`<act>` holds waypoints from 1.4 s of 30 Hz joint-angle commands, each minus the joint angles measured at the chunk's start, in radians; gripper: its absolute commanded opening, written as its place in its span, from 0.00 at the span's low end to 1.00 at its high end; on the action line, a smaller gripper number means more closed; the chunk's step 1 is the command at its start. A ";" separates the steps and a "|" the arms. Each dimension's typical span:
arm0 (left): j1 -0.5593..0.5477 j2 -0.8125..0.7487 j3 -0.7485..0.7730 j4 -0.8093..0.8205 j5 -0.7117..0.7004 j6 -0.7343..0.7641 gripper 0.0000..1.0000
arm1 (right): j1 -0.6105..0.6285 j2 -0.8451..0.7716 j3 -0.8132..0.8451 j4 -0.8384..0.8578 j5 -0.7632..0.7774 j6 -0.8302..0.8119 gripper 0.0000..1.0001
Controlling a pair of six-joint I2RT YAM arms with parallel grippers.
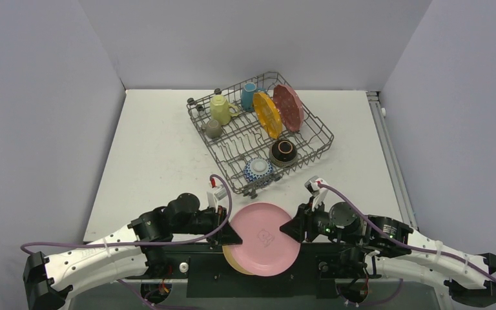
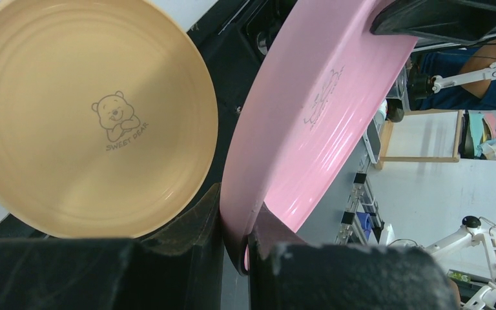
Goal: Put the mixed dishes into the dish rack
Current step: Insert the plate into the dish rack.
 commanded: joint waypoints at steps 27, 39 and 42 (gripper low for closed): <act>0.026 -0.054 0.178 -0.200 -0.177 0.129 0.82 | -0.023 0.070 0.160 -0.114 0.084 -0.064 0.00; 0.040 -0.105 0.339 -0.395 -0.321 0.248 0.96 | -0.063 0.211 0.435 -0.263 0.271 -0.163 0.00; 0.039 -0.124 0.390 -0.444 -0.376 0.274 0.96 | -0.073 0.264 0.535 -0.286 0.308 -0.202 0.00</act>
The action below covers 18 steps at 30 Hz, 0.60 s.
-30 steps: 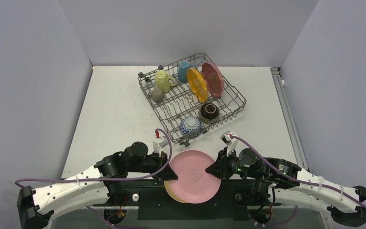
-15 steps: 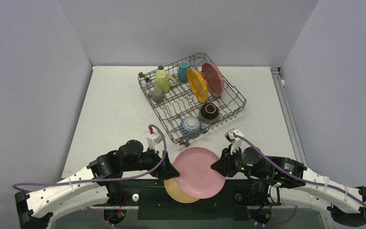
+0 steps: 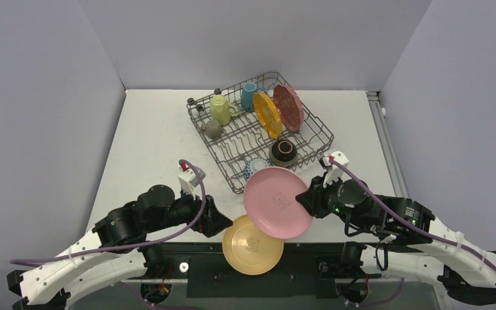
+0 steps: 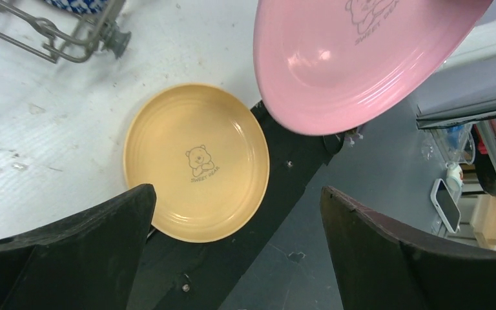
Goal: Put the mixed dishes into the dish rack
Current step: Insert the plate into the dish rack.
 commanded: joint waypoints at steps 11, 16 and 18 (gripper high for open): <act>0.006 -0.122 0.135 -0.137 -0.197 0.147 0.96 | -0.072 0.307 0.448 -0.059 0.235 -0.183 0.00; 0.006 -0.156 0.118 -0.132 -0.236 0.169 0.96 | -0.095 0.413 0.564 -0.052 0.311 -0.222 0.00; 0.006 -0.172 0.108 -0.135 -0.254 0.171 0.96 | -0.102 0.451 0.603 -0.042 0.336 -0.232 0.00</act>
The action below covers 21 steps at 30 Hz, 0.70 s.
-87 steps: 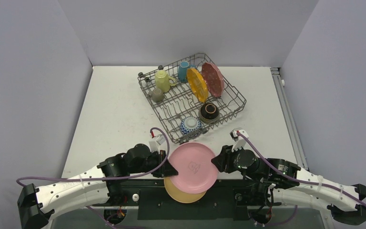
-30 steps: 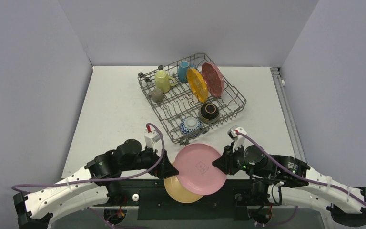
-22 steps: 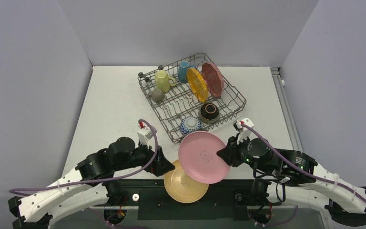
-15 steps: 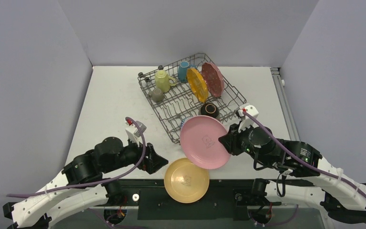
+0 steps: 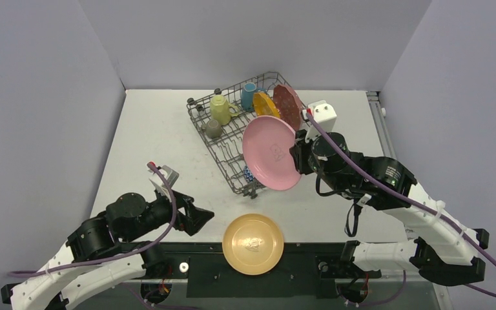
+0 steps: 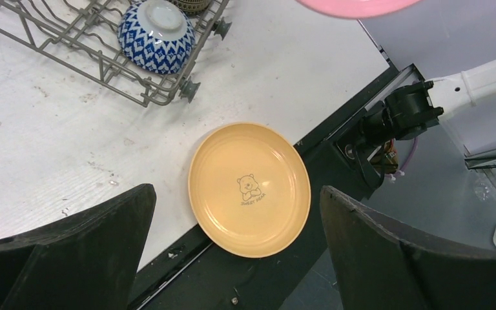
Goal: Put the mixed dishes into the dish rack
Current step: Insert the plate into the dish rack.
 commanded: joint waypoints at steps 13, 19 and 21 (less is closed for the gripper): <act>0.005 -0.131 -0.083 0.062 -0.082 0.042 0.96 | -0.037 0.353 0.288 0.132 0.252 -0.137 0.00; 0.005 -0.166 -0.096 0.070 -0.075 0.039 0.96 | -0.053 0.481 0.317 0.208 0.321 -0.201 0.00; 0.005 -0.177 -0.100 0.076 -0.058 0.042 0.96 | -0.059 0.515 0.323 0.235 0.333 -0.224 0.00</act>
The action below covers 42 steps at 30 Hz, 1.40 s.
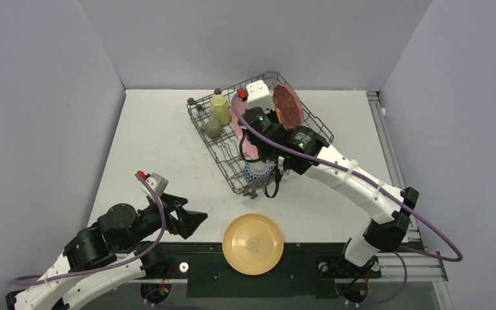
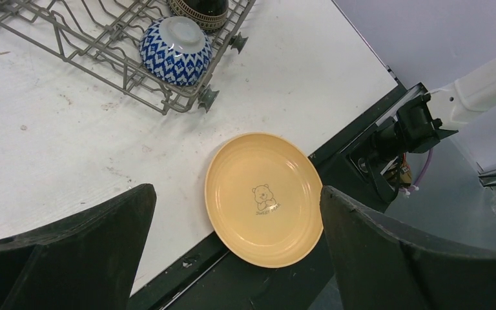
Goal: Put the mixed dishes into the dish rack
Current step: Insert the plate into the dish rack.
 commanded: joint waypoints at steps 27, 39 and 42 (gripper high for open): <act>0.015 -0.065 -0.017 0.075 0.005 0.031 0.96 | -0.203 0.383 0.145 0.243 0.021 -0.156 0.00; 0.046 -0.048 -0.018 0.080 0.018 0.036 0.96 | -0.243 0.478 0.193 0.268 -0.003 -0.176 0.00; 0.057 -0.045 -0.019 0.084 0.024 0.037 0.96 | -0.250 0.500 0.210 0.267 -0.018 -0.176 0.00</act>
